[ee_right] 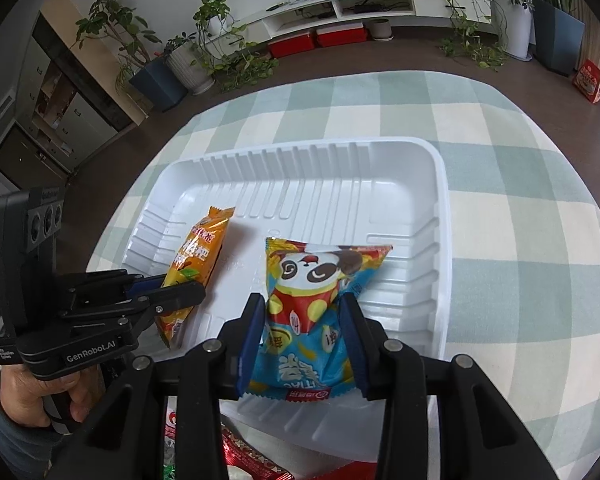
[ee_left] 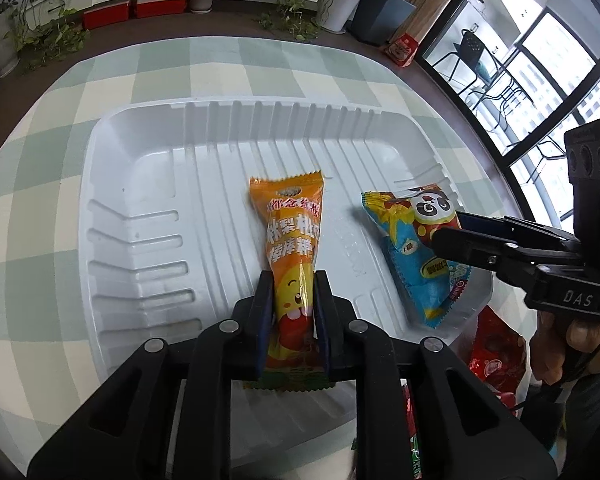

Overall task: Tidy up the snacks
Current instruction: 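Lift both tools away from the tray back over the pile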

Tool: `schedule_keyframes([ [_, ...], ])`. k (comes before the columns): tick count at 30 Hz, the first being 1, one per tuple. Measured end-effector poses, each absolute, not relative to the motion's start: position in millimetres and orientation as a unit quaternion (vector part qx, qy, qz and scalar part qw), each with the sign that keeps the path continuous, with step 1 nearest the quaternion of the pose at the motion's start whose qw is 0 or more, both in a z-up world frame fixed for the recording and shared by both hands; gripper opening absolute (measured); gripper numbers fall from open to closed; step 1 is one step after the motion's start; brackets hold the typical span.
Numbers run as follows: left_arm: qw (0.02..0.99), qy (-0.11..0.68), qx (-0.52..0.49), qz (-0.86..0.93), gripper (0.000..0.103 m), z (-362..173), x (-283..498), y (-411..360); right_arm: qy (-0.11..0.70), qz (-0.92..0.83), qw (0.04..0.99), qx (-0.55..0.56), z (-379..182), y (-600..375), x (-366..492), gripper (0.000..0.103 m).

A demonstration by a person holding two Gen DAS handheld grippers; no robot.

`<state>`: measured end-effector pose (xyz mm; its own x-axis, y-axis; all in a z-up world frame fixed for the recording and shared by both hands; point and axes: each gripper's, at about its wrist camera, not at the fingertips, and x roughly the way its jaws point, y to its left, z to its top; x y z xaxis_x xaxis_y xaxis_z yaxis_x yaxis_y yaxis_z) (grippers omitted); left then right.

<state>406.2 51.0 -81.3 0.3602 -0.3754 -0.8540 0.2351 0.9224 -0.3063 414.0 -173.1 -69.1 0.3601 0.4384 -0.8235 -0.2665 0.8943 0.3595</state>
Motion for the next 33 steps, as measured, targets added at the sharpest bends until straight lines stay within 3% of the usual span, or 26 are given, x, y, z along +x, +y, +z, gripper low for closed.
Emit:
schedule_keyframes([
  [1, 0.824, 0.531, -0.067, -0.185, 0.026, -78, 405, 53, 0.52, 0.213, 0.822, 0.094, -66, -178, 414, 0.06],
  [2, 0.827, 0.526, -0.069, -0.185, 0.038, -75, 404, 54, 0.514, 0.21, 0.825, 0.105, -63, -183, 413, 0.07],
  [3, 0.831, 0.519, -0.071, -0.186, 0.049, -70, 401, 56, 0.505, 0.206, 0.83, 0.115, -58, -188, 412, 0.073],
  [4, 0.834, 0.514, -0.072, -0.188, 0.066, -66, 400, 57, 0.496, 0.2, 0.836, 0.123, -52, -194, 411, 0.078],
  [5, 0.839, 0.504, -0.075, -0.19, 0.072, -59, 397, 59, 0.49, 0.194, 0.84, 0.129, -47, -198, 410, 0.08],
  [10, 0.841, 0.494, -0.108, -0.195, 0.075, -25, 381, 71, 0.454, 0.188, 0.856, 0.158, -5, -221, 397, 0.083],
  [12, 0.824, 0.506, -0.127, -0.222, 0.076, -14, 367, 75, 0.428, 0.199, 0.866, 0.166, 17, -233, 384, 0.09],
  [14, 0.836, 0.471, -0.126, -0.252, 0.077, 2, 340, 76, 0.383, 0.219, 0.878, 0.187, 39, -246, 362, 0.098],
  [15, 0.855, 0.432, -0.104, -0.269, 0.08, 13, 317, 75, 0.354, 0.229, 0.884, 0.2, 50, -254, 347, 0.1],
  [17, 0.879, 0.393, -0.064, -0.262, 0.103, 28, 280, 70, 0.308, 0.251, 0.889, 0.227, 66, -269, 318, 0.103],
  [20, 0.889, 0.399, -0.039, -0.221, 0.103, 33, 237, 74, 0.279, 0.271, 0.888, 0.246, 77, -282, 281, 0.103],
  [23, 0.898, 0.395, -0.078, -0.179, 0.103, 30, 193, 95, 0.294, 0.283, 0.877, 0.255, 71, -288, 241, 0.103],
  [30, 0.883, 0.412, -0.156, -0.161, 0.103, -12, 110, 125, 0.344, 0.228, 0.874, 0.254, 21, -287, 133, 0.103],
  [33, 0.867, 0.434, -0.172, -0.172, 0.103, -40, 82, 117, 0.401, 0.195, 0.853, 0.269, -19, -282, 106, 0.095],
])
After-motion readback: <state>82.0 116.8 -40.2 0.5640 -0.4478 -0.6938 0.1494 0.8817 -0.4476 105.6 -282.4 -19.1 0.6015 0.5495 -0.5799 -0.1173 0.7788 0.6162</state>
